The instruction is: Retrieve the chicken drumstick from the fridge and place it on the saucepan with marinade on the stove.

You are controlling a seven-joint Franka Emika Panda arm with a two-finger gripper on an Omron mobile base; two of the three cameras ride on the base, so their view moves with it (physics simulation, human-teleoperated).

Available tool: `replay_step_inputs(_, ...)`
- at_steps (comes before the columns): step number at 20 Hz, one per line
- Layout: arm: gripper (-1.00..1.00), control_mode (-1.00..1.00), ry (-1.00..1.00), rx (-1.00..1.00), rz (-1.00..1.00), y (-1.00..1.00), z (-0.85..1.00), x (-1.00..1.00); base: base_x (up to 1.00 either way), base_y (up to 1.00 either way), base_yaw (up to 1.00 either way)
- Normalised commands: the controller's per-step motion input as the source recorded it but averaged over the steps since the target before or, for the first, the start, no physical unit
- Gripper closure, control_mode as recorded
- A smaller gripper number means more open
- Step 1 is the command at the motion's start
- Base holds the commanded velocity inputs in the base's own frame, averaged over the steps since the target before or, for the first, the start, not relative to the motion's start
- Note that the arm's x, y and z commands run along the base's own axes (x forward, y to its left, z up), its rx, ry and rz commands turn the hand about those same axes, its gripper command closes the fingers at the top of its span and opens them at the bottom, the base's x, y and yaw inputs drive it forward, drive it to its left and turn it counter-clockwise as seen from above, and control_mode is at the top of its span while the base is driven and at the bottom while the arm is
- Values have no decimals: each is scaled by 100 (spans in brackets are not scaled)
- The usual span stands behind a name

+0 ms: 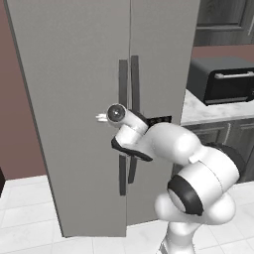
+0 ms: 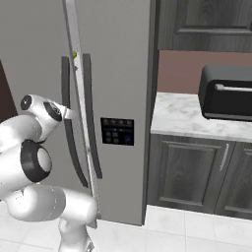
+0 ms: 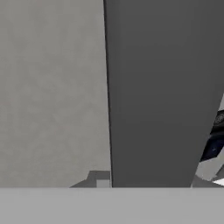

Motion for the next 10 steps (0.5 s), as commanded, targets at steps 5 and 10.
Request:
replay_step_inputs(5, 100, -100, 5, 0, -19, 100, -16, -97, 0, 0, 0)
replay_step_inputs(10, 100, -100, 3, 0, -21, 100, -25, -98, 0, 0, 0)
